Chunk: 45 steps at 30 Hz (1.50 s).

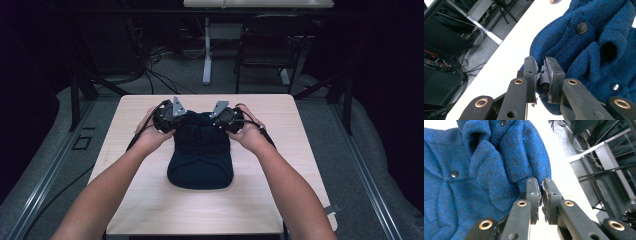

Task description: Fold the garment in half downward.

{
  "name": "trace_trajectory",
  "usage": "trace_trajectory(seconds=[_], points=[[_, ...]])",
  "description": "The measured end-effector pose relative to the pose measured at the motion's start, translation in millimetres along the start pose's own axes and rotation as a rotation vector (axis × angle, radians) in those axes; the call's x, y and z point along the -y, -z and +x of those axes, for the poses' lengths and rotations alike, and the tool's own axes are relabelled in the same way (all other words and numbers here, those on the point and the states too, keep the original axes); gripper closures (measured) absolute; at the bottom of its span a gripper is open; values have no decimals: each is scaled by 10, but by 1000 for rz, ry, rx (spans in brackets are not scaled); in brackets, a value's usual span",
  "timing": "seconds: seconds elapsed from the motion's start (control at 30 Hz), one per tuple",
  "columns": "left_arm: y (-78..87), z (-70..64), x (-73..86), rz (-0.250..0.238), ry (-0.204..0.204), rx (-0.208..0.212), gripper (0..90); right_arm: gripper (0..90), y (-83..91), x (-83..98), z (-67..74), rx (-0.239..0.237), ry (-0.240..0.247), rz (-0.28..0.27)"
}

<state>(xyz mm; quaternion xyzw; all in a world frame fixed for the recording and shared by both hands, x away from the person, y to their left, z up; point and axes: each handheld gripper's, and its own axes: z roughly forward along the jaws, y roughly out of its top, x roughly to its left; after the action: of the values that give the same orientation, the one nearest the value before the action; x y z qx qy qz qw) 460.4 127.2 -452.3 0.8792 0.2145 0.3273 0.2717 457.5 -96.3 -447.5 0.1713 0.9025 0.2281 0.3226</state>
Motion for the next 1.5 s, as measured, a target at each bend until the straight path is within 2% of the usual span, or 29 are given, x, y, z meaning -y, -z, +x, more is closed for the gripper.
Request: trace_trajectory(seconds=[0.13, 0.47, 0.6, 0.73, 0.87, 1.2, 1.3, 1.37, 1.5], points=[[14, -65, 6, 8, -12, 1, 802, 837, 20, 63, 79, -11, 13, -5], [47, -92, 0, 19, -8, 20, 802, 836, 85, 71, 106, -19, 23, -5], [82, -121, 54, 22, 21, 45, 800, 835, 118, 78, 164, -27, 41, -7], [146, -220, 127, 29, 16, 77, 800, 834, 158, 92, 274, -31, 74, -1], [202, -337, 210, 39, -8, 112, 799, 834, 205, 123, 386, -50, 114, 6], [236, -429, 342, 30, -5, 160, 797, 832, 290, 225, 592, -114, 90, -4], [249, -450, 366, 17, 0, 168, 796, 832, 310, 233, 600, -118, 107, 18], [260, -458, 380, 13, 6, 175, 796, 832, 318, 242, 615, -129, 83, 1], [283, -460, 413, 17, 13, 189, 795, 831, 360, 228, 642, -146, 87, 7]])
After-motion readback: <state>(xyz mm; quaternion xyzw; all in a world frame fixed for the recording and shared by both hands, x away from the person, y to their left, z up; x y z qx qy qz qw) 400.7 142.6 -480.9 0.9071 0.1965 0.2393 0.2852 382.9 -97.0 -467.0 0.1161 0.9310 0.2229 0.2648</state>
